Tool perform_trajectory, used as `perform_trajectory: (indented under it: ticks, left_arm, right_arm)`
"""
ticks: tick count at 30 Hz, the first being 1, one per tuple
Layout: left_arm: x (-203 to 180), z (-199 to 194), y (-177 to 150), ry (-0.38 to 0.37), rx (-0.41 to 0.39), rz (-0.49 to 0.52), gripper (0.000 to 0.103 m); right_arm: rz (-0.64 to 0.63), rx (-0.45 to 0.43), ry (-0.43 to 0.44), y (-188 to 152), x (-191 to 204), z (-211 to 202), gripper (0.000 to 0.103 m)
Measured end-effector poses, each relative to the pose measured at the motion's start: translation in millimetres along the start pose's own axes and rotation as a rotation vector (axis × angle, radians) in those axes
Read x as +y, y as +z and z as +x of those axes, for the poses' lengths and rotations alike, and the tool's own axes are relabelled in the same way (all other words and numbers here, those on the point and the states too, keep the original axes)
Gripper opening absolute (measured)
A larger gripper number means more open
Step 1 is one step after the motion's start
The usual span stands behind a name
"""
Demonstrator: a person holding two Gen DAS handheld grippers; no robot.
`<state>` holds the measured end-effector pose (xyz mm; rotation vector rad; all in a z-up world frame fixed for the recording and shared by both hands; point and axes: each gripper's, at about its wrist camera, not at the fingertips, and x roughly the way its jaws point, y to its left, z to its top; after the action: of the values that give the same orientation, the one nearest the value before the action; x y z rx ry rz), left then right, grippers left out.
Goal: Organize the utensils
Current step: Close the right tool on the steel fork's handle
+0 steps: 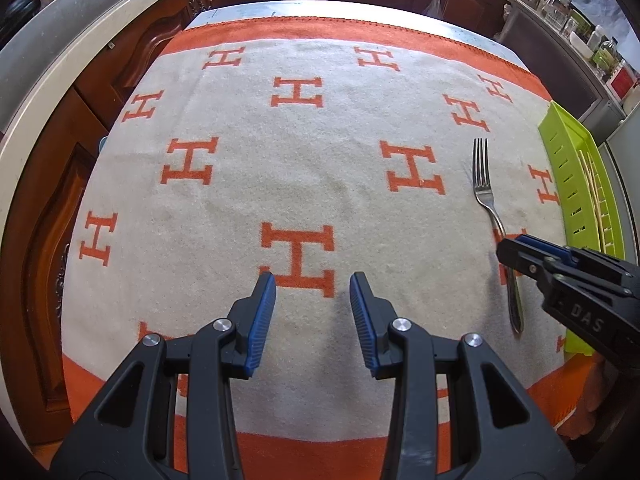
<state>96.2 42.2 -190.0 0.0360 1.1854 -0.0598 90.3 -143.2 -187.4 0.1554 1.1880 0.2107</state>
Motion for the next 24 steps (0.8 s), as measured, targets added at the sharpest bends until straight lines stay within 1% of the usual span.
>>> perform_trajectory:
  ticks: [7, 8, 9, 10, 11, 12, 18, 24]
  left_arm:
    - [0, 2, -1, -0.001, 0.007, -0.004, 0.035]
    - [-1, 2, -1, -0.002, 0.008, -0.003, 0.035]
    - [-1, 3, -1, -0.003, 0.008, -0.001, 0.035]
    - [-1, 3, -1, -0.004, 0.008, 0.000, 0.035]
    - [-2, 3, -1, -0.005, 0.007, 0.002, 0.035]
    - [-3, 2, -1, -0.005, 0.006, 0.005, 0.035]
    - [-6, -1, -2, -0.005, 0.000, 0.017, 0.035]
    - [-10, -6, -2, -0.001, -0.012, 0.027, 0.035]
  right_arm:
    - [-0.130, -0.031, -0.117, 3, 22, 7, 0.023]
    - [-0.145, -0.036, -0.133, 2, 25, 8, 0.023]
    - [-0.153, -0.041, -0.141, 2, 26, 8, 0.020]
    - [-0.158, -0.044, -0.140, 1, 27, 8, 0.016]
    - [-0.157, -0.046, -0.141, 2, 27, 8, 0.006]
    - [-0.154, -0.047, -0.140, 2, 26, 8, 0.004]
    - [-0.114, -0.044, -0.097, 2, 20, 6, 0.004]
    - [-0.089, -0.058, -0.035, -6, 16, -8, 0.004]
